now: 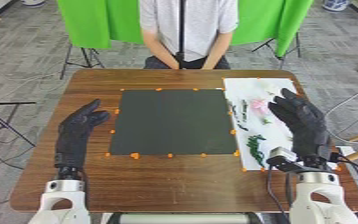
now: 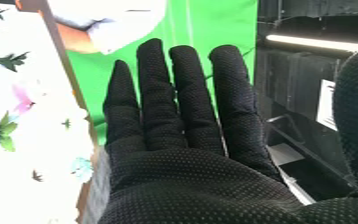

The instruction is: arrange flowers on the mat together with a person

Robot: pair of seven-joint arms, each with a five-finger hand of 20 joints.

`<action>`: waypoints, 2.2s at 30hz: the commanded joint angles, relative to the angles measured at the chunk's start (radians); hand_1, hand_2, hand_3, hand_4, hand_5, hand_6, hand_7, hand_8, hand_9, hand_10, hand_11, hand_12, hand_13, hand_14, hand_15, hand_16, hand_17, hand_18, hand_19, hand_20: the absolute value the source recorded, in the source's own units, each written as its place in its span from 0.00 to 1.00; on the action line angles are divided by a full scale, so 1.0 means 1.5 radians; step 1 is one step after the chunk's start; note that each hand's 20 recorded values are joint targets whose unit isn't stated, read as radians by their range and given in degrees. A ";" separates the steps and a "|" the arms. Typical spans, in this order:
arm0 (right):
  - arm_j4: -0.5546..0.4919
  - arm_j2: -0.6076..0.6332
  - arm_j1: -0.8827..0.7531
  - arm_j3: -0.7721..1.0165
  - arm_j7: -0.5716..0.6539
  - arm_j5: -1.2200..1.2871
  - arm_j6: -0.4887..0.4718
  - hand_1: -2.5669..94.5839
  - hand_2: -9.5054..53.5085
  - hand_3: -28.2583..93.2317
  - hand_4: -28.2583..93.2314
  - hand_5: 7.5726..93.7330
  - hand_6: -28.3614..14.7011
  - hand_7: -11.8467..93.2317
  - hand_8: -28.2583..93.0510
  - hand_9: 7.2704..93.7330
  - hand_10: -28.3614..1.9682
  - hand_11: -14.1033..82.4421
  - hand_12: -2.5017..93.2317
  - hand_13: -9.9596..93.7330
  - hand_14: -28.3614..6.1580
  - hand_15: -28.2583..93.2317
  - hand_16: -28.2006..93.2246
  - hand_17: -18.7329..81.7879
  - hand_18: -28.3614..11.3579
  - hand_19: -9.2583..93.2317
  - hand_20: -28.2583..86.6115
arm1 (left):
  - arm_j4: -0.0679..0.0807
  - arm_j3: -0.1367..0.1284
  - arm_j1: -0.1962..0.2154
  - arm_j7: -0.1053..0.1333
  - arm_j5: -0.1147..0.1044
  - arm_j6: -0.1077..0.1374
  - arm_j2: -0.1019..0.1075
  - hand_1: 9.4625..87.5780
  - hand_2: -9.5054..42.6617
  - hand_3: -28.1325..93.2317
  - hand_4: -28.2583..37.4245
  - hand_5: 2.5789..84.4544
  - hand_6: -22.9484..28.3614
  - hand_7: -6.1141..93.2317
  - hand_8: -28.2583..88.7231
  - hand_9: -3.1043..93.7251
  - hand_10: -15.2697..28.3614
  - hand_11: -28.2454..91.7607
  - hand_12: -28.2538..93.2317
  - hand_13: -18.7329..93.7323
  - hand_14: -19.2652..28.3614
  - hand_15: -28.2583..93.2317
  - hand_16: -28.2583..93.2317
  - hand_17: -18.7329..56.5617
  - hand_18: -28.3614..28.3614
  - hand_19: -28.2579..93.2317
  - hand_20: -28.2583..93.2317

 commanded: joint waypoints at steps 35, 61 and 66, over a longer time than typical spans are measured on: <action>-0.002 -0.002 -0.002 0.008 0.001 -0.006 -0.021 0.24 0.00 0.86 0.07 0.51 0.66 0.29 0.15 0.54 0.47 0.22 0.21 0.56 0.42 0.35 0.43 0.41 0.38 0.23 0.55 | 0.001 -0.011 0.004 -0.007 0.000 -0.008 -0.005 0.21 0.04 0.78 0.18 0.57 0.49 0.20 0.20 0.56 0.68 0.41 0.37 0.54 0.79 0.44 0.26 0.37 0.75 0.32 0.41; -0.004 -0.003 -0.005 0.001 0.007 -0.014 -0.016 0.24 0.00 0.86 0.07 0.51 0.66 0.29 0.15 0.55 0.47 0.22 0.21 0.56 0.43 0.36 0.44 0.41 0.37 0.24 0.55 | -0.002 -0.015 0.011 -0.019 0.017 -0.005 -0.006 0.21 0.04 0.78 0.18 0.57 0.49 0.20 0.20 0.56 0.68 0.41 0.37 0.53 0.79 0.45 0.26 0.36 0.75 0.32 0.41; -0.003 -0.004 -0.004 0.003 0.004 -0.010 -0.010 0.25 0.00 0.86 0.07 0.51 0.66 0.29 0.14 0.55 0.47 0.22 0.21 0.56 0.43 0.36 0.44 0.41 0.37 0.24 0.54 | 0.004 -0.011 -0.003 -0.016 0.015 -0.011 -0.007 0.21 0.04 0.78 0.18 0.57 0.49 0.20 0.20 0.56 0.68 0.41 0.37 0.53 0.79 0.45 0.26 0.36 0.75 0.32 0.41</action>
